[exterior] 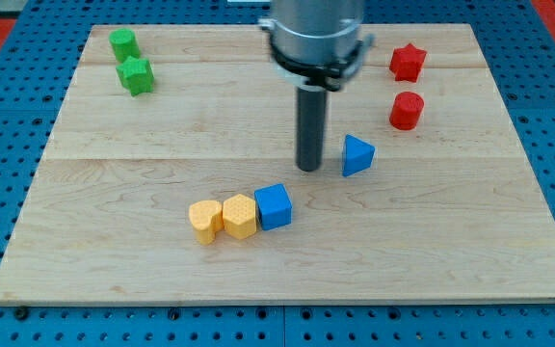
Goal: Slide the red star diagonally to the top left of the red circle
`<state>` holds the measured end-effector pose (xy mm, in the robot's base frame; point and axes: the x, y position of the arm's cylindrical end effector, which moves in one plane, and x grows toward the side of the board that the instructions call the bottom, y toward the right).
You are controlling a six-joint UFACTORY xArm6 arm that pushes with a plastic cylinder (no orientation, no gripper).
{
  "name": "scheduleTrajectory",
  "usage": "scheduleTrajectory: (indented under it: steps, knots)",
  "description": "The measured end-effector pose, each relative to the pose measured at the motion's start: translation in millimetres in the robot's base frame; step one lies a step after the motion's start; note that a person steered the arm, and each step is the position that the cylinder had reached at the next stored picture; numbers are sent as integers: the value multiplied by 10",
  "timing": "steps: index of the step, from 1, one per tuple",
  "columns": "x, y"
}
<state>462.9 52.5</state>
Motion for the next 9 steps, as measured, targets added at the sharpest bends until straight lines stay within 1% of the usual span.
scheduleTrajectory:
  steps: [1,2,3,4,5,6,7,8,9]
  knots:
    - [355,583]
    - [47,1459]
    - [-707,1834]
    - [-1398,1865]
    - [-1656,1689]
    - [-1780,1603]
    - [-1780,579]
    - [-1712,436]
    - [-1672,1539]
